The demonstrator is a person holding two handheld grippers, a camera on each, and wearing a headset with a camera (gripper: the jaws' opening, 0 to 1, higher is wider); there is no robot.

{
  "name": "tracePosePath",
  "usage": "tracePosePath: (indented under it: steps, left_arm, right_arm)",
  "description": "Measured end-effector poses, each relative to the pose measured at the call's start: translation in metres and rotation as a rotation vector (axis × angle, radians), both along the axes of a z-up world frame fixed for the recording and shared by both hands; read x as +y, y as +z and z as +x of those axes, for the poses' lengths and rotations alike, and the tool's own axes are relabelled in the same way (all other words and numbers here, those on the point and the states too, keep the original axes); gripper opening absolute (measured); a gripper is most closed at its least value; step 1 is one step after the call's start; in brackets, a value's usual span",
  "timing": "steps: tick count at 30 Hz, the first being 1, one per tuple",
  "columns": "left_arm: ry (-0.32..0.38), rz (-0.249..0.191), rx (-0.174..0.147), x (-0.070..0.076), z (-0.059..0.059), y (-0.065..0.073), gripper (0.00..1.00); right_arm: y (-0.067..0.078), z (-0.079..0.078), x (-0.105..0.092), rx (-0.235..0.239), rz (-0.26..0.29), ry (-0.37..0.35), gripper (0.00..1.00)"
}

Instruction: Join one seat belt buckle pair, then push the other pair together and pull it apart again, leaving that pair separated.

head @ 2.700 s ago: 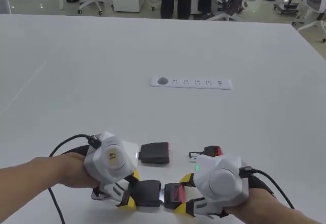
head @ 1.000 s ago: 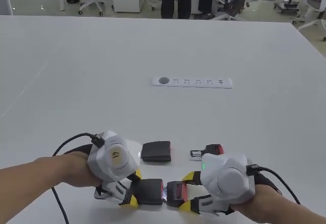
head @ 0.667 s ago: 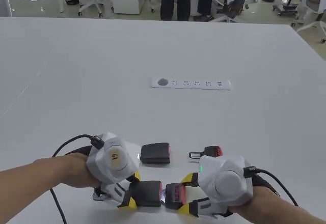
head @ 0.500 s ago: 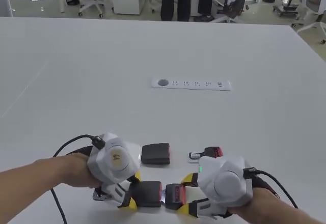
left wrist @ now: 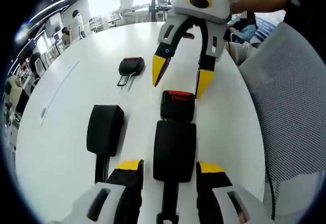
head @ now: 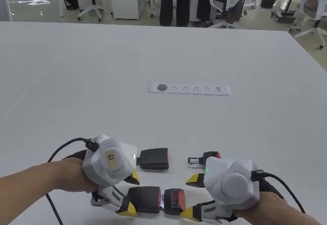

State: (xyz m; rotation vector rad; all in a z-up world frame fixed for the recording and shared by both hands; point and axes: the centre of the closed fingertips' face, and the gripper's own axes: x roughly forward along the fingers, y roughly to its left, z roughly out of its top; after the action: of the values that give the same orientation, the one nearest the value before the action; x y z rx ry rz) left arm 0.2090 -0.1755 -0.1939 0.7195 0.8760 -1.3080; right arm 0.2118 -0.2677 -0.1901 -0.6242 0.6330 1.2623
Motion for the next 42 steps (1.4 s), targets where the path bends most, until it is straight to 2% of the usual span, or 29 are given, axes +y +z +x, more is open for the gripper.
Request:
tracePosePath:
  steps: [4, 6, 17, 22, 26, 28, 33, 42]
  left_arm:
    - [0.02, -0.029, -0.014, 0.001, 0.007, 0.011, 0.43]
    - [0.025, -0.035, -0.017, 0.004, 0.01, 0.008, 0.45]
    - [0.07, -0.071, -0.044, 0.006, 0.03, 0.025, 0.45]
    - [0.088, -0.083, -0.06, 0.006, 0.044, 0.031, 0.45]
    - [0.101, -0.092, -0.067, 0.009, 0.059, 0.031, 0.45]
    - [0.106, -0.091, -0.072, 0.004, 0.059, 0.033, 0.45]
    - [0.11, -0.086, -0.07, 0.004, 0.071, 0.03, 0.44]
    - [0.101, -0.039, -0.054, 0.007, 0.086, 0.021, 0.44]
  right_arm:
    - [0.002, 0.004, -0.008, -0.004, 0.009, -0.018, 0.39]
    - [0.004, 0.007, -0.012, -0.009, 0.011, -0.031, 0.39]
    - [0.014, 0.031, -0.033, -0.035, 0.015, -0.085, 0.4]
    - [0.017, 0.044, -0.041, -0.047, 0.016, -0.101, 0.41]
    - [0.02, 0.052, -0.048, -0.055, 0.01, -0.112, 0.41]
    - [0.02, 0.057, -0.053, -0.06, 0.004, -0.114, 0.41]
    - [0.02, 0.068, -0.061, -0.067, -0.01, -0.114, 0.41]
    - [0.017, 0.084, -0.07, -0.063, -0.04, -0.1, 0.4]
